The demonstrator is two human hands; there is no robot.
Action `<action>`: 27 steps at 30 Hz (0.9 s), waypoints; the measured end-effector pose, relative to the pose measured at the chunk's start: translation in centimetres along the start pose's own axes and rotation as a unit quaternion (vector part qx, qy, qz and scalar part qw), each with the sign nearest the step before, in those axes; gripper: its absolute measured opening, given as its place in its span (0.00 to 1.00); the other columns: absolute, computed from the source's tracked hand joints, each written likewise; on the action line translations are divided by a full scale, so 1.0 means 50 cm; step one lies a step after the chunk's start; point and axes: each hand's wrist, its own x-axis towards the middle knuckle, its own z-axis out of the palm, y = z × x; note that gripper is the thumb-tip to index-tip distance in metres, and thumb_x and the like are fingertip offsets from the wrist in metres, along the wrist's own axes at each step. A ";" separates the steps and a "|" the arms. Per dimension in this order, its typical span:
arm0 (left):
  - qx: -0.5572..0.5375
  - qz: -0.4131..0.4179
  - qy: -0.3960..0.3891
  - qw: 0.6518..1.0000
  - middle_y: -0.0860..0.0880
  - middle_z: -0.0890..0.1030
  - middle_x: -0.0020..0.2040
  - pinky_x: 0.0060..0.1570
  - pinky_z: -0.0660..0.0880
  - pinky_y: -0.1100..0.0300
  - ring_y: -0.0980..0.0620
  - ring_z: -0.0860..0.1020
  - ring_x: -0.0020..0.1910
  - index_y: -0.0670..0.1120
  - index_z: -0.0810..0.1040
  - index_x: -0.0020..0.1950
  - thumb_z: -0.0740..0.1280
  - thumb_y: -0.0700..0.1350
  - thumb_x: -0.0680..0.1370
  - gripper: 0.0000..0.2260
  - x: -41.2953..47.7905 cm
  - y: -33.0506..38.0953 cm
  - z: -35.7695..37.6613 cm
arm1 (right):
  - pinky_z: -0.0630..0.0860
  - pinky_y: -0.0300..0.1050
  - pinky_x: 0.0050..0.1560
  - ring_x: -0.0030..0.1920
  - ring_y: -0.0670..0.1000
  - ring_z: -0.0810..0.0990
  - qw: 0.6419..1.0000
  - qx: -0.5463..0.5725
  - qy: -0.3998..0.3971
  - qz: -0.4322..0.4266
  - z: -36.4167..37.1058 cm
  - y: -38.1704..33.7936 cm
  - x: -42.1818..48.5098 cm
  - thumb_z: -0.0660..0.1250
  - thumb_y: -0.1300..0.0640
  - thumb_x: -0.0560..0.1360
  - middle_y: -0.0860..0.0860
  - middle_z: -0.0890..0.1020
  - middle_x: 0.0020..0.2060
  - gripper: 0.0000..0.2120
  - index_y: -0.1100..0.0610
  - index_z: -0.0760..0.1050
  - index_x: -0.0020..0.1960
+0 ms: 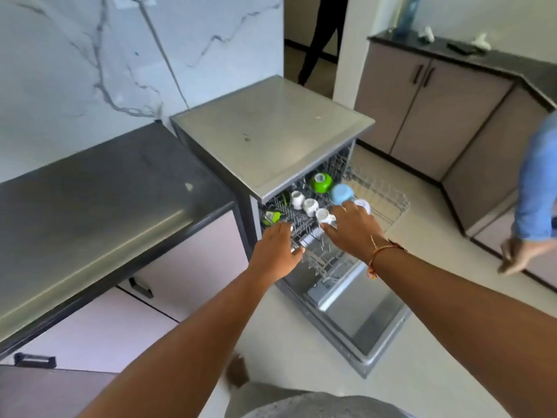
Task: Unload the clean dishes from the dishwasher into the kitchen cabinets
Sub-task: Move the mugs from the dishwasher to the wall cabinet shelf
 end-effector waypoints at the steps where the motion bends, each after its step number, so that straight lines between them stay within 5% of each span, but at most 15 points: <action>1: -0.007 -0.007 -0.017 1.000 0.44 0.70 0.68 0.63 0.71 0.48 0.42 0.68 0.68 0.43 0.66 0.70 0.66 0.54 0.78 0.26 -0.003 0.017 0.018 | 0.78 0.56 0.53 0.57 0.63 0.78 1.000 0.014 -0.016 0.012 0.013 0.025 -0.020 0.58 0.38 0.76 0.58 0.77 0.57 0.23 0.54 0.74 0.60; 9: -0.040 -0.035 -0.100 0.994 0.42 0.69 0.70 0.68 0.66 0.50 0.42 0.66 0.71 0.40 0.65 0.73 0.67 0.52 0.79 0.27 0.067 0.089 0.100 | 0.76 0.55 0.55 0.60 0.62 0.77 0.986 0.112 -0.085 0.092 0.110 0.120 -0.046 0.60 0.42 0.77 0.60 0.74 0.63 0.25 0.58 0.71 0.66; 18: -0.043 -0.068 -0.139 0.987 0.41 0.67 0.73 0.71 0.66 0.48 0.42 0.66 0.72 0.42 0.62 0.76 0.71 0.44 0.77 0.31 0.369 0.036 0.273 | 0.78 0.58 0.56 0.59 0.61 0.77 0.967 0.172 -0.112 0.153 0.283 0.200 0.129 0.65 0.46 0.75 0.57 0.75 0.60 0.21 0.55 0.70 0.64; 27: 0.189 -0.007 -0.103 0.977 0.47 0.69 0.72 0.60 0.71 0.46 0.38 0.68 0.67 0.48 0.62 0.75 0.72 0.41 0.75 0.32 0.691 -0.107 0.447 | 0.72 0.56 0.63 0.67 0.60 0.71 0.965 0.171 -0.096 0.174 0.489 0.238 0.396 0.68 0.52 0.74 0.55 0.72 0.67 0.28 0.55 0.65 0.71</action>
